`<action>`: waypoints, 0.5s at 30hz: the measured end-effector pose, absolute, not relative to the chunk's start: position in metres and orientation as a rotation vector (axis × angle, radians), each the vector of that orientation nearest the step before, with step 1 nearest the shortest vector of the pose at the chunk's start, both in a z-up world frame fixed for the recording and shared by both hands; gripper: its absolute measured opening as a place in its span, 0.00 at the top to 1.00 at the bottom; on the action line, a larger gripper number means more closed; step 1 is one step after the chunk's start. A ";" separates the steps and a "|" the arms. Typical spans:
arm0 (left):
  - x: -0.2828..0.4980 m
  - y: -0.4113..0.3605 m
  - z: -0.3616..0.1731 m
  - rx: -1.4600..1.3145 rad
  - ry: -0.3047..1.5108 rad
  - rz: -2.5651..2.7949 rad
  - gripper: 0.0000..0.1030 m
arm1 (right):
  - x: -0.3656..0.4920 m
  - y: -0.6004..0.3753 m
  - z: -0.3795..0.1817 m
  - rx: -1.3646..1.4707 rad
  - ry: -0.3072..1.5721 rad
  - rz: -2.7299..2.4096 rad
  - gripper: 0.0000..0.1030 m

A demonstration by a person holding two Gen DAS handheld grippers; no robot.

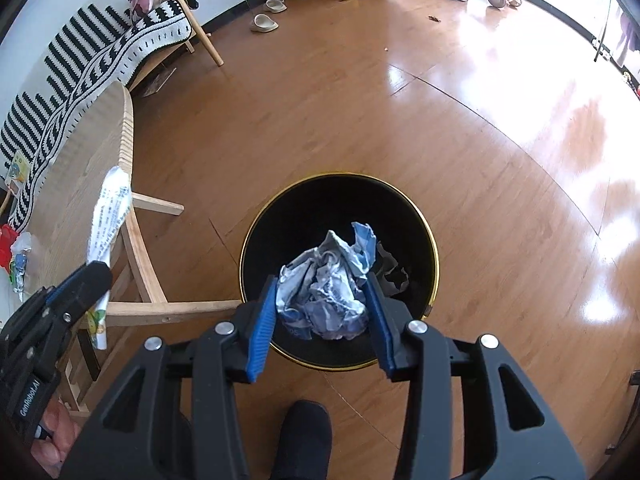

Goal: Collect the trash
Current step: 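Carry the wrapper strip and foil over the bin with both tools, then open the right tool then the left tool to drop both into the bin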

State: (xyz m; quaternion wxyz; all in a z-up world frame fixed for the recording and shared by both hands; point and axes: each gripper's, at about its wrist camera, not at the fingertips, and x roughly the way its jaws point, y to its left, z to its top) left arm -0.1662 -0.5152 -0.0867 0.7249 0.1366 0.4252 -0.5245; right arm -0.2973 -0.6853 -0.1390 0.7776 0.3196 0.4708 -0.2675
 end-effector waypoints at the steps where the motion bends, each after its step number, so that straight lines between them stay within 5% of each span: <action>1: -0.166 -0.516 -0.087 0.301 0.940 -1.158 0.92 | -0.298 -0.685 -0.139 0.690 1.016 -0.580 0.55; 4: -0.168 -0.516 -0.088 0.305 0.944 -1.159 0.92 | -0.298 -0.686 -0.134 0.682 0.999 -0.598 0.34; 6: -0.168 -0.517 -0.089 0.308 0.947 -1.162 0.92 | -0.299 -0.687 -0.132 0.683 0.985 -0.614 0.29; 15: -0.170 -0.527 -0.100 0.326 0.975 -1.176 0.92 | -0.315 -0.697 -0.127 0.727 0.927 -0.653 0.23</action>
